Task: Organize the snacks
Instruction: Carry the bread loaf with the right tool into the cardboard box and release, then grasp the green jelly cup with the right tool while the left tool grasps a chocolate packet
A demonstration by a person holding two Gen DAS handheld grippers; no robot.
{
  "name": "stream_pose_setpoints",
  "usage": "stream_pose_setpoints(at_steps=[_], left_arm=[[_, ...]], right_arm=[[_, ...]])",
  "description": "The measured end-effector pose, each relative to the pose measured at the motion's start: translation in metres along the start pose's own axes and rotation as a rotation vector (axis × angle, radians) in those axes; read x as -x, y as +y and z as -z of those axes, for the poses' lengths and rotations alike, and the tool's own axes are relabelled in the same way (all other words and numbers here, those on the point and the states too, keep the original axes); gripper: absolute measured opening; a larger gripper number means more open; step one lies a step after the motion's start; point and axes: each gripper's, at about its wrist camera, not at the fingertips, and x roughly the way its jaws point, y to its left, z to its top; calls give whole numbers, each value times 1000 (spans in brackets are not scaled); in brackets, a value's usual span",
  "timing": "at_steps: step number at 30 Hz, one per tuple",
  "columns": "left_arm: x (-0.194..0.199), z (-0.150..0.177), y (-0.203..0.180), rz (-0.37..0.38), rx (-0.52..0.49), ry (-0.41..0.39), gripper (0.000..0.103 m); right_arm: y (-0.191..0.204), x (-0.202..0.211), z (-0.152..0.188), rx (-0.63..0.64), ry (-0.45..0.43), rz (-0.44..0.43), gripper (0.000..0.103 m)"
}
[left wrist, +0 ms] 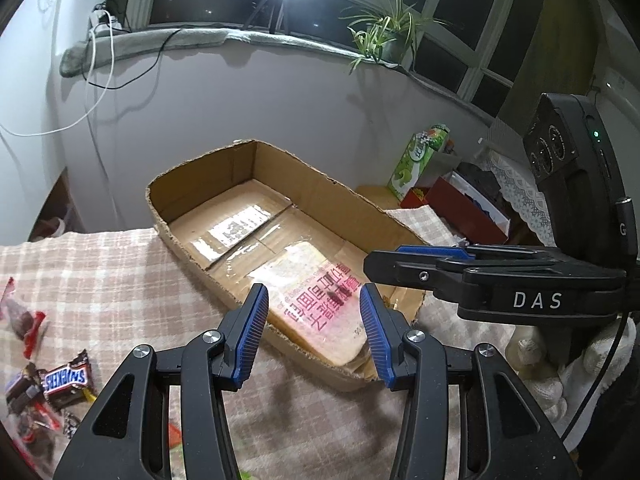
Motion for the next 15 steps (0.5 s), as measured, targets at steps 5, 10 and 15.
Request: stream_pose_setpoints(at_steps=[5,10,15], left_arm=[[18,5,4,-9,0,-14,45],[43,16,14,-35,7,-39,45],[69,32,33,-67,25,-56,46]], right_arm=[[17,12,10,41,-30,15,47],[40,20,25,87,-59,-11,67],[69,27,45,175,-54,12,77]])
